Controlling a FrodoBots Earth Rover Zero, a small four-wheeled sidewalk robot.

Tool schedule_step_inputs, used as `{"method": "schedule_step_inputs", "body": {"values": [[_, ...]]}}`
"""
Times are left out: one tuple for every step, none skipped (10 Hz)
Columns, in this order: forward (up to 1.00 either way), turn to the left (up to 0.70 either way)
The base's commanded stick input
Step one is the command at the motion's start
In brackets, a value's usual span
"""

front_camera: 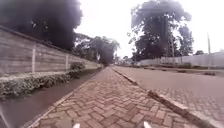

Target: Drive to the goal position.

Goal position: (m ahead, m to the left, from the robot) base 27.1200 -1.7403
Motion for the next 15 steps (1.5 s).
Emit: {"method": "schedule_step_inputs", "body": {"values": [[0.7,0.0],[0.7,0.0],[0.7,0.0],[0.7,0.0],[0.7,0.0],[0.7,0.1],[0.7,0.13],[0.7,0.16],[0.7,0.09],[0.7,0.01],[0.7,0.07],[0.7,0.12],[0.7,0.09],[0.7,0.06],[0.7,0.01]]}}
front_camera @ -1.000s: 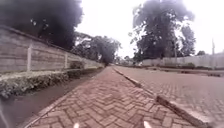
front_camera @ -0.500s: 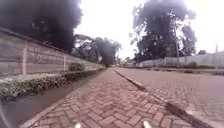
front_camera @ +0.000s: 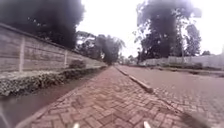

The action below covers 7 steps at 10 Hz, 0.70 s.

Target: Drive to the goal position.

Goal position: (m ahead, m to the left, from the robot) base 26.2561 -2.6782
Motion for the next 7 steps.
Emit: {"method": "schedule_step_inputs", "body": {"values": [[0.7,0.04],[0.7,0.11],[0.7,0.09],[0.7,0.07],[0.7,0.08],[0.7,0.02],[0.7,0.02]]}}
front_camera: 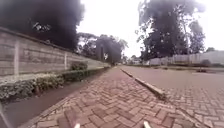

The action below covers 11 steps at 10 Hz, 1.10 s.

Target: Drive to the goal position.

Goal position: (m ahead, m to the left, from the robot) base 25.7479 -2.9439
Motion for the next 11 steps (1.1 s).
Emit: {"method": "schedule_step_inputs", "body": {"values": [[0.7,0.06],[0.7,0.08],[0.7,0.05],[0.7,0.03],[0.7,0.04],[0.7,0.04],[0.7,0.06],[0.7,0.08],[0.7,0.03],[0.7,0.01],[0.7,0.0]]}}
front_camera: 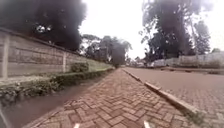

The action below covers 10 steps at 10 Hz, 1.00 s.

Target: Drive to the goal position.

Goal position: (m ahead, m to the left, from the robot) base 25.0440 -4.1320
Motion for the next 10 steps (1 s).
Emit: {"method": "schedule_step_inputs", "body": {"values": [[0.7,0.0],[0.7,0.04],[0.7,-0.13],[0.7,-0.31],[0.7,0.09],[0.7,0.13],[0.7,0.0],[0.7,0.0],[0.7,0.0],[0.7,0.03]]}}
